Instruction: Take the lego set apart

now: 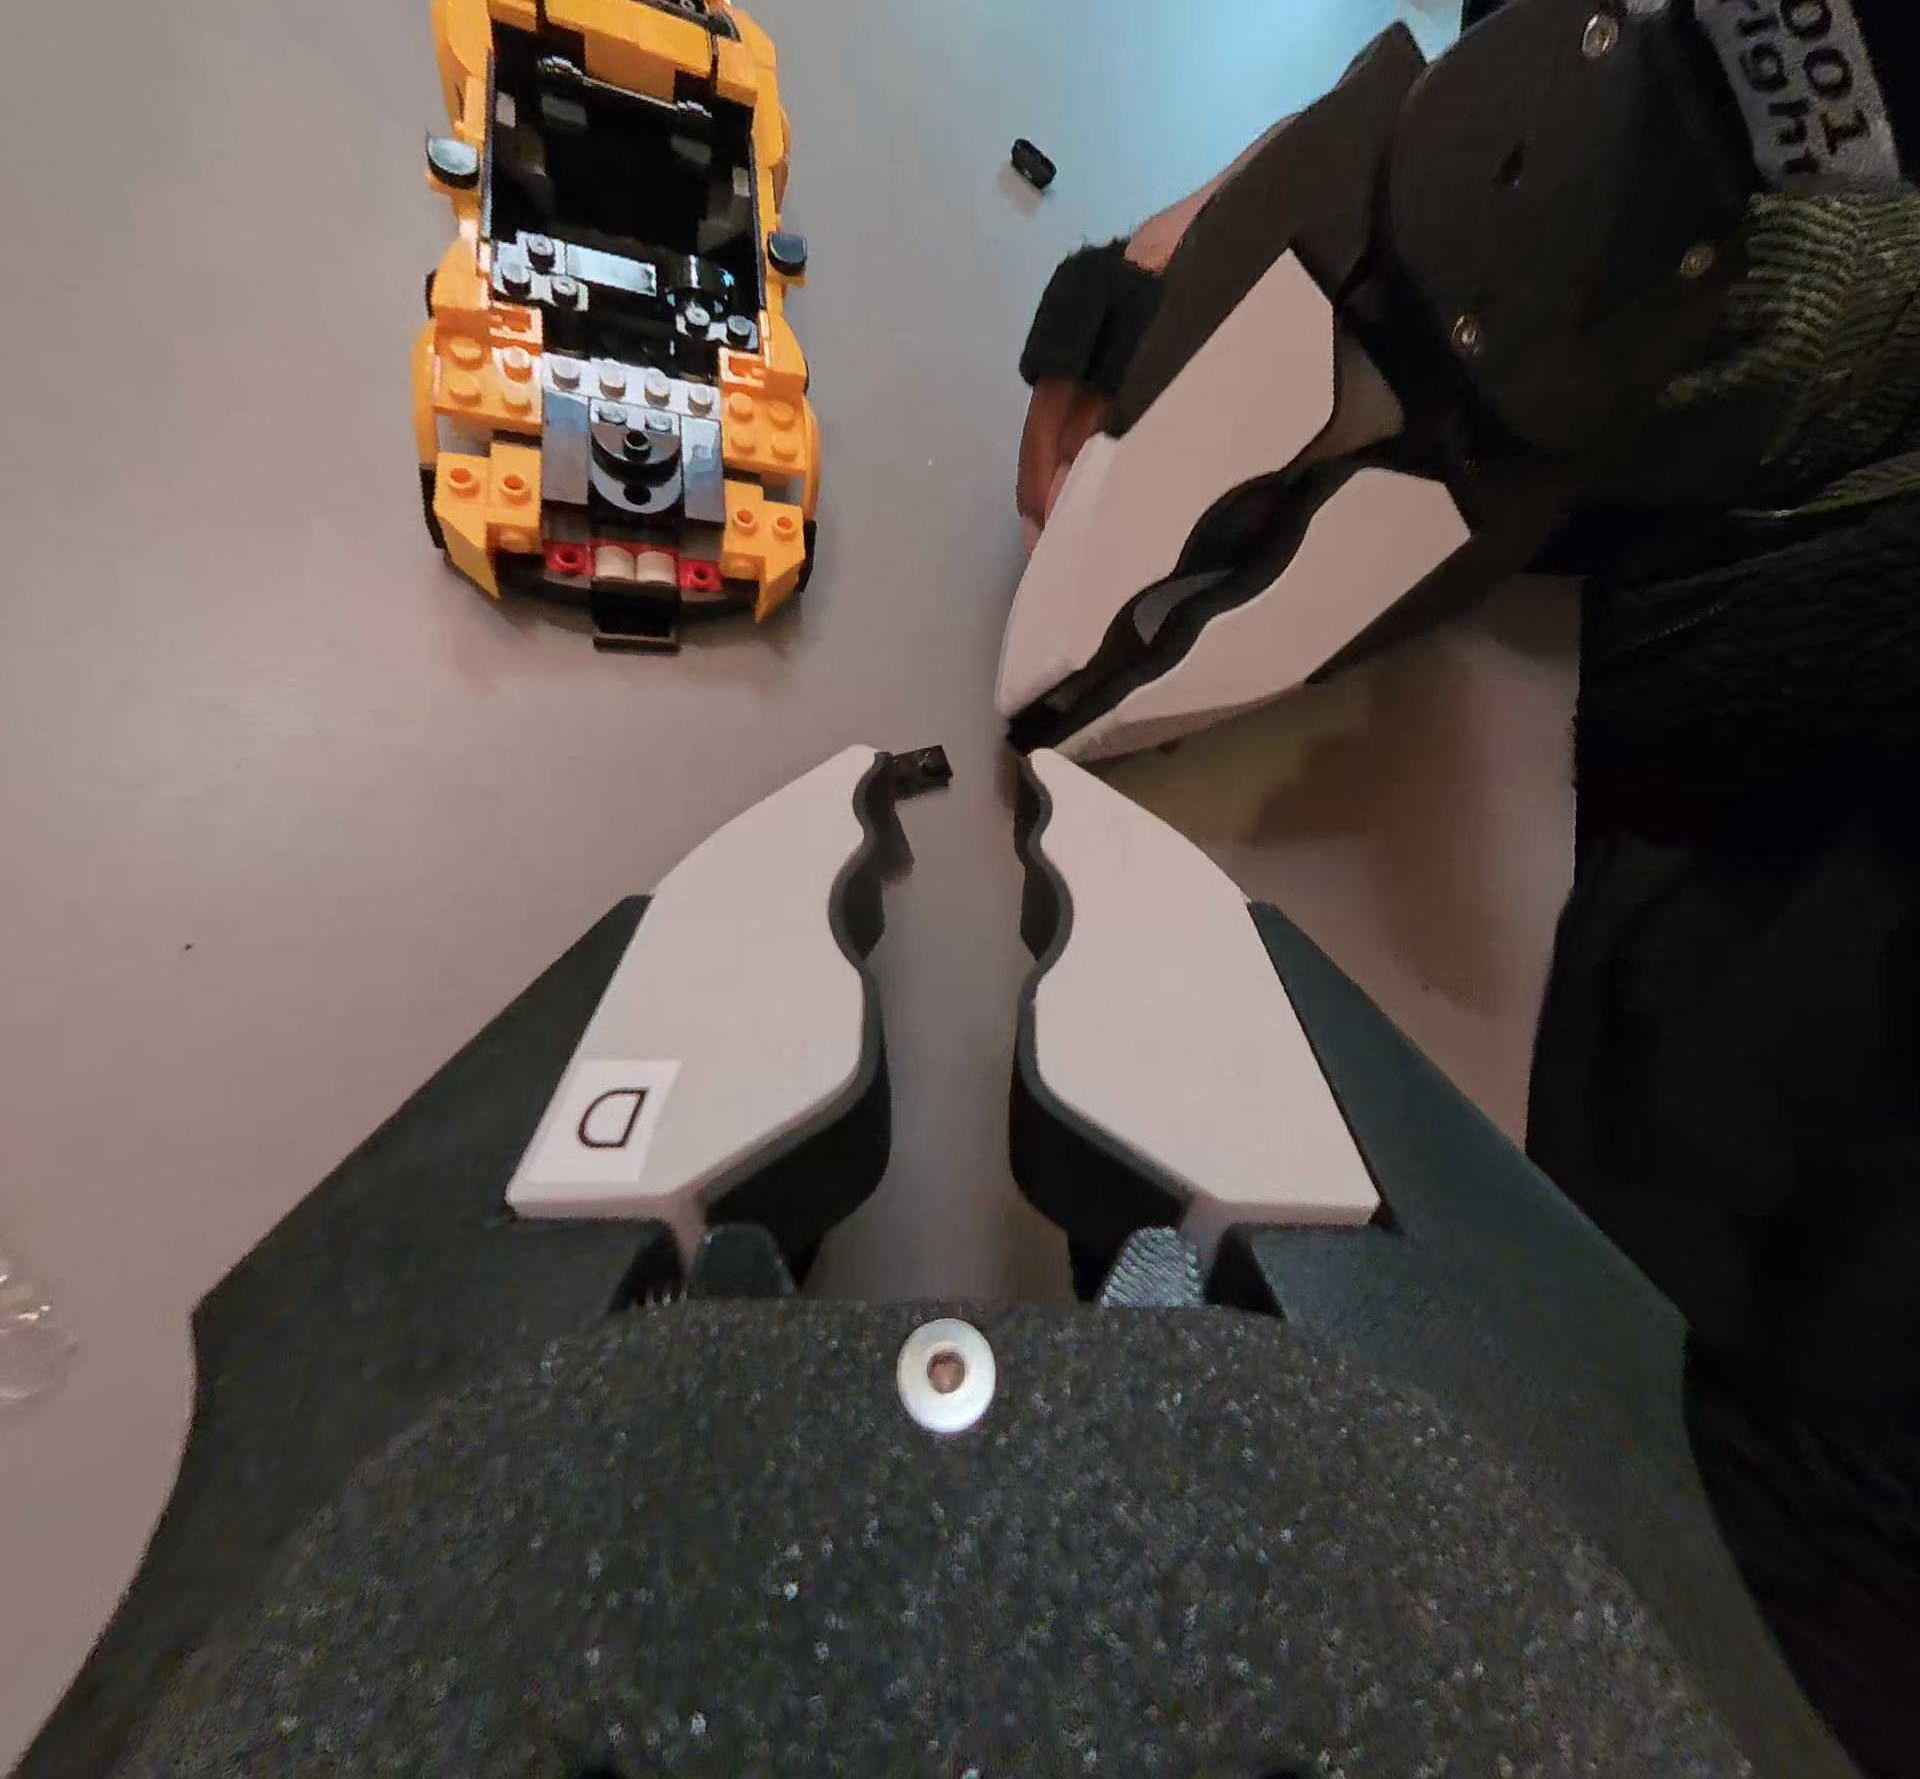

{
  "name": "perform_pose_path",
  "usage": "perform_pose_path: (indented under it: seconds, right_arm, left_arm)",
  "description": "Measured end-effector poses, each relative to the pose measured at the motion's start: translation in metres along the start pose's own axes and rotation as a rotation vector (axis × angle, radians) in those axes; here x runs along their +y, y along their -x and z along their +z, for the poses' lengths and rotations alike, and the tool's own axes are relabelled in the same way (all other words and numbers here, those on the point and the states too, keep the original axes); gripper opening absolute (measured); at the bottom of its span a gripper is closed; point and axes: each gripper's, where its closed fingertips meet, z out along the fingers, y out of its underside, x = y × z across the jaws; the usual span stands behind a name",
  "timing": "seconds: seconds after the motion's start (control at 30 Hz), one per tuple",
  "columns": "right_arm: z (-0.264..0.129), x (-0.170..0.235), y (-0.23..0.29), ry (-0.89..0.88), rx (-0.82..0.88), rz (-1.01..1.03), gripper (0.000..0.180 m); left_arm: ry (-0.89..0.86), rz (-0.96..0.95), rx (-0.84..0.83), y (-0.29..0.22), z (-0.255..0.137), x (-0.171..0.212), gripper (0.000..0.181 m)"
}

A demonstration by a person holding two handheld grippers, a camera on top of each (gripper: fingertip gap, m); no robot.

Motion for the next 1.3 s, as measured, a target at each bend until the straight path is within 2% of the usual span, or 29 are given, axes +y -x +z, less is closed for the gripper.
perform_pose_path:
  seconds: [0.07, 0.13, 0.27, 0.4, 0.57, 0.73, 0.87, 1.07, 1.3]
  right_arm:
    - [0.003, -0.003, 0.002, 0.002, 0.008, -0.020, 0.008]
    - [0.005, -0.006, 0.004, -0.010, 0.004, -0.021, 0.017]
    - [-0.003, -0.020, 0.000, -0.102, -0.010, 0.062, 0.027]
    - [-0.025, -0.035, -0.019, -0.207, 0.032, 0.137, 0.029]
    - [-0.067, -0.032, -0.056, -0.225, 0.176, 0.173, 0.029]
    - [-0.109, -0.008, -0.079, -0.165, 0.275, 0.217, 0.027]
    - [-0.129, 0.032, -0.077, -0.045, 0.297, 0.257, 0.027]
    - [-0.141, 0.094, -0.048, 0.147, 0.200, 0.342, 0.027]
    - [-0.141, 0.116, -0.029, 0.217, 0.107, 0.380, 0.027]
  left_arm:
    - [-0.007, 0.008, -0.006, 0.001, 0.000, -0.001, 0.021]
    - [-0.015, 0.011, -0.012, 0.001, -0.001, -0.002, 0.021]
    - [-0.031, 0.016, -0.026, 0.003, -0.002, -0.004, 0.021]
    - [-0.057, 0.023, -0.040, 0.005, -0.004, -0.008, 0.021]
    - [-0.103, 0.046, -0.069, 0.006, -0.008, -0.016, 0.020]
    - [-0.195, 0.092, -0.119, 0.007, -0.017, -0.030, 0.011]
    - [-0.284, 0.135, -0.155, 0.006, -0.028, -0.043, 0.001]
    - [-0.335, 0.137, -0.169, 0.007, -0.032, -0.049, 0.000]
    - [-0.345, 0.144, -0.185, 0.009, -0.032, -0.050, 0.002]
